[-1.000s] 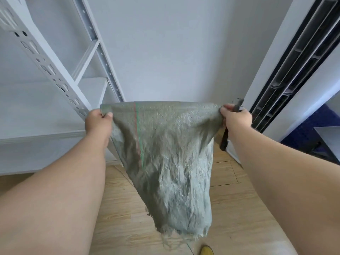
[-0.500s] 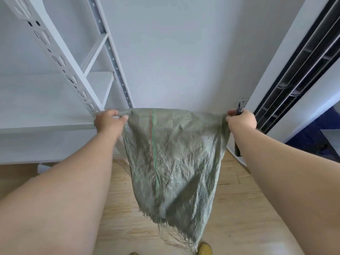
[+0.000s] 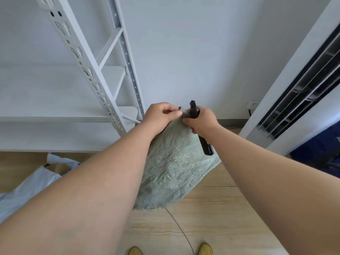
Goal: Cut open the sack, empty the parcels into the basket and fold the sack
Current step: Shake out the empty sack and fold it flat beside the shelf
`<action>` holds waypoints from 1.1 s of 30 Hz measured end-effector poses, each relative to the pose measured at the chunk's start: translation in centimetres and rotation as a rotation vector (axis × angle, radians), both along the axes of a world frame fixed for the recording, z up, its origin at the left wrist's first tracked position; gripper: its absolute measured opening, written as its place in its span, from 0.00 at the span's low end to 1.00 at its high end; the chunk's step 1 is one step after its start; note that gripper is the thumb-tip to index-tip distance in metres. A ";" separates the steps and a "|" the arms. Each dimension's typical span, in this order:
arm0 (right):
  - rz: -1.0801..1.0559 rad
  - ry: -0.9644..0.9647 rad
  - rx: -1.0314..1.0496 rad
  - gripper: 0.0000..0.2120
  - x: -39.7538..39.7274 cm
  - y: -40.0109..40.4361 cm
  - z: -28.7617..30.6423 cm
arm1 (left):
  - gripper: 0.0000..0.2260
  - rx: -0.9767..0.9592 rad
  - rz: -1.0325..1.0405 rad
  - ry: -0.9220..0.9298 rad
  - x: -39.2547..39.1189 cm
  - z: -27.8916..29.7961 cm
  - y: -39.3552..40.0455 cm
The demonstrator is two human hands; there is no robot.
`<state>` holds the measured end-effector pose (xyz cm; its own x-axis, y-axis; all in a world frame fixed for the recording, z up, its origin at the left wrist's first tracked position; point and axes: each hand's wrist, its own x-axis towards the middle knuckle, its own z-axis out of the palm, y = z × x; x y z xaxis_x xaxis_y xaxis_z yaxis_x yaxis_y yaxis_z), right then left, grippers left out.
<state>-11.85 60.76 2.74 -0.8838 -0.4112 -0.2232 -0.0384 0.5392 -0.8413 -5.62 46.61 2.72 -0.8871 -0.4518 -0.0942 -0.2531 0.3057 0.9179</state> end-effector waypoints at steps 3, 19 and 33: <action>-0.093 -0.039 -0.043 0.11 -1.2 0.5 -0.2 | 0.13 -0.026 0.156 0.018 2.4 -0.6 -2.8; -0.118 0.026 -0.205 0.07 -3.2 -2.0 2.9 | 0.17 -0.351 0.039 -0.408 4.1 -6.8 0.9; -0.086 -0.223 -0.024 0.22 3.9 -3.3 -5.9 | 0.15 -0.225 0.203 -0.355 1.5 -5.2 -1.1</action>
<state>-7.98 57.47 -3.12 -0.8456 -0.3442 -0.4080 0.1950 0.5123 -0.8364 -4.16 45.48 -2.49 -0.7089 -0.6573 -0.2558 -0.6153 0.3990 0.6799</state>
